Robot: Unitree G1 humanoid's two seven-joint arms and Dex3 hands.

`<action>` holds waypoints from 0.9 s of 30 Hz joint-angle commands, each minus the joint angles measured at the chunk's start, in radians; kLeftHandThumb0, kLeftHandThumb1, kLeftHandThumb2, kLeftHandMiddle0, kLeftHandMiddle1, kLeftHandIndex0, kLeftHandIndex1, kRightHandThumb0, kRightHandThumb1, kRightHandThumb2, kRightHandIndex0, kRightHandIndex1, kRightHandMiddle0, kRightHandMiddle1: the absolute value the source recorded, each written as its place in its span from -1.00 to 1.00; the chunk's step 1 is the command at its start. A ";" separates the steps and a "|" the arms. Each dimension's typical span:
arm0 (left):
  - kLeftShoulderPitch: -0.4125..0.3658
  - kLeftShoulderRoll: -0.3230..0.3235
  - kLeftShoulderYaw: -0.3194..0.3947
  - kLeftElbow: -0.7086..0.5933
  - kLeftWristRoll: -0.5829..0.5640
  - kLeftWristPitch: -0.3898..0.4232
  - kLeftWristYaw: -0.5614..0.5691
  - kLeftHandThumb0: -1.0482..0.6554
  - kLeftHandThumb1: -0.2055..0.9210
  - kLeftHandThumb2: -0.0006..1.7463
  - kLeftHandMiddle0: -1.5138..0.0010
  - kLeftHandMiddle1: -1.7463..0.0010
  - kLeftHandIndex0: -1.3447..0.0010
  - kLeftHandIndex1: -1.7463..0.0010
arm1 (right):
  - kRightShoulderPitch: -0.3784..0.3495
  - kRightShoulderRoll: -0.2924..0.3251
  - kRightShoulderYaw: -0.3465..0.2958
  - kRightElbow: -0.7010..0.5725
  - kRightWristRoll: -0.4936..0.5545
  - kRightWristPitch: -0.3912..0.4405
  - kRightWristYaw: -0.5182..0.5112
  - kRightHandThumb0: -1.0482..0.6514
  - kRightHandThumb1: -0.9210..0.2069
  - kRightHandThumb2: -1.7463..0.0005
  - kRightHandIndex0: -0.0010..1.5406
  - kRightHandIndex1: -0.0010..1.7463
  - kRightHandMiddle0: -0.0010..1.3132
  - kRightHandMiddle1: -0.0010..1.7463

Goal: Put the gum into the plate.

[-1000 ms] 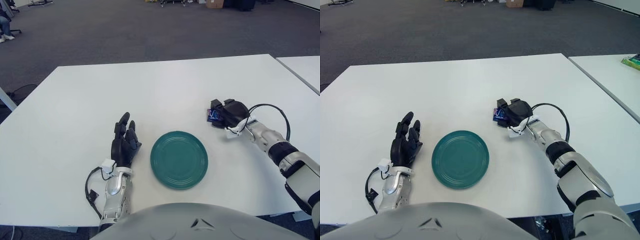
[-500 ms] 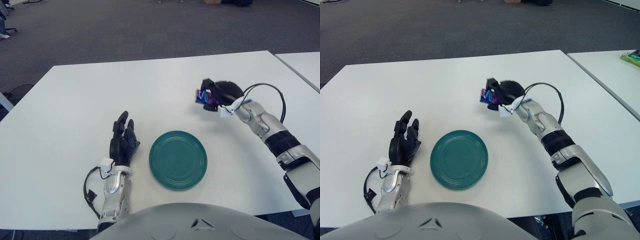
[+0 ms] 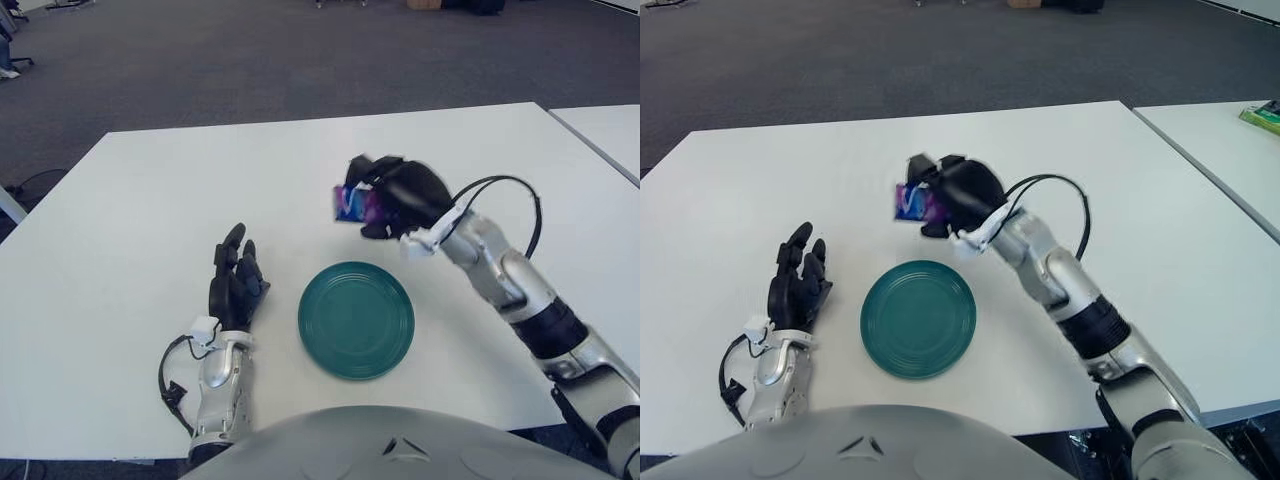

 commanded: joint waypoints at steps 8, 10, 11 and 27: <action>0.035 -0.008 0.018 -0.005 0.011 0.070 0.009 -0.53 1.00 -0.07 0.67 1.00 1.00 0.18 | -0.032 -0.035 0.036 -0.022 -0.074 -0.158 0.100 -0.30 -0.06 -0.40 0.61 1.00 -0.16 1.00; 0.036 -0.011 0.019 -0.008 0.010 0.076 0.007 -0.53 1.00 -0.08 0.67 1.00 1.00 0.18 | -0.017 -0.034 0.045 -0.027 -0.086 -0.183 0.104 -0.30 -0.06 -0.40 0.62 1.00 -0.16 1.00; 0.037 -0.013 0.018 -0.010 0.008 0.079 0.005 -0.53 1.00 -0.08 0.67 1.00 1.00 0.18 | -0.004 -0.038 0.055 -0.031 -0.095 -0.202 0.105 -0.30 -0.06 -0.40 0.62 1.00 -0.16 1.00; 0.035 -0.018 0.014 0.001 0.027 0.071 -0.011 -0.53 1.00 -0.07 0.70 1.00 1.00 0.25 | 0.079 -0.064 0.109 0.033 -0.091 -0.418 0.118 -0.33 0.05 -0.49 0.62 1.00 -0.08 1.00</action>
